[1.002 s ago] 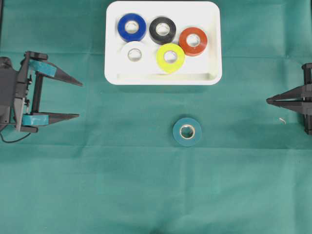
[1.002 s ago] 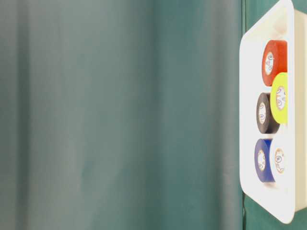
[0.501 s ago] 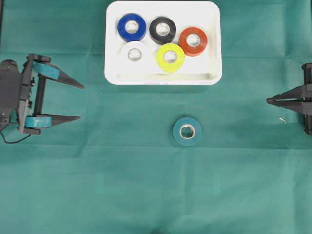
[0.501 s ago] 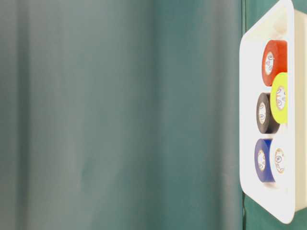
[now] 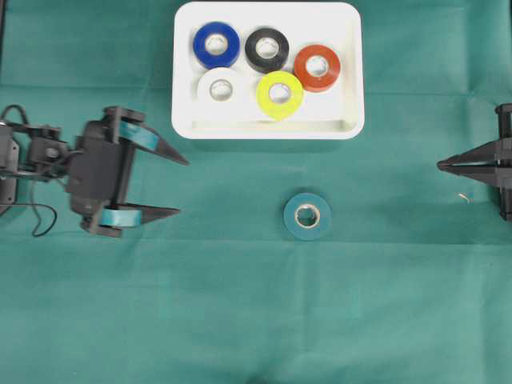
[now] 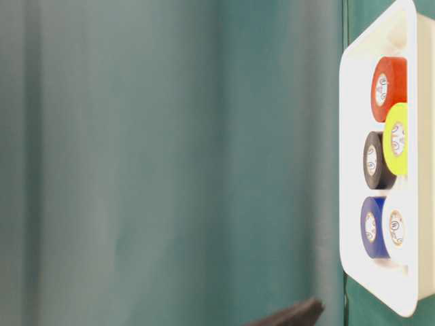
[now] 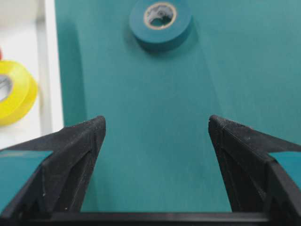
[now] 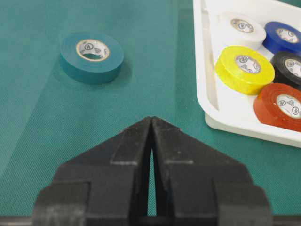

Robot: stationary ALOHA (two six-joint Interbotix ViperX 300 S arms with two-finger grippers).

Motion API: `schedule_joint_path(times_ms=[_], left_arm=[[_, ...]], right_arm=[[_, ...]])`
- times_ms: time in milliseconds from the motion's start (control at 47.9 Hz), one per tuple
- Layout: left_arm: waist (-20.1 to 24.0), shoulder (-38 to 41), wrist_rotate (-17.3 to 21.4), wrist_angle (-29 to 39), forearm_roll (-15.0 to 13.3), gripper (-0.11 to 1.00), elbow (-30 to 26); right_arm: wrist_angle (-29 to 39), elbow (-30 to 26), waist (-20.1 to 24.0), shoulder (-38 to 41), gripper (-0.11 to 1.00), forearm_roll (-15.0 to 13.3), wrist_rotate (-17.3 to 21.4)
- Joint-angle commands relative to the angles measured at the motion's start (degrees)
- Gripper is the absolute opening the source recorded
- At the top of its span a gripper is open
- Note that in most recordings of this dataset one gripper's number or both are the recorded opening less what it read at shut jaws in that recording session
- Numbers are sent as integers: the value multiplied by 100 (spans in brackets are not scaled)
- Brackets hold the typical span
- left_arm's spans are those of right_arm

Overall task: Put the tape into the white case with the left arm.
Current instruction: 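Move the open left gripper over the teal tape roll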

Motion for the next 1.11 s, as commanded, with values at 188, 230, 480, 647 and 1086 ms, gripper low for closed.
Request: schedule_joint_path(times_ms=[188,230,480,647,1086], left_arm=[[-53,606,18,-18,-9,90,-765],[-62,677,18,-18,-9,90,-835],[-105,1222,9,44,-9,90,-1292],[-141,1670,18,220,-9,90,-1705],[-220,2408,-9,615,-9,90,-2584]], right_arm=[[-35,-53,-9,35,-9,-9,-9],[-44,-53,-9,35,-9,-9,-9],[-35,-53,-9,35,-9,-9,-9],[-35,-53,-9,35,-9,-9,-9],[-35,-53,-9,35,-9,-9,-9]])
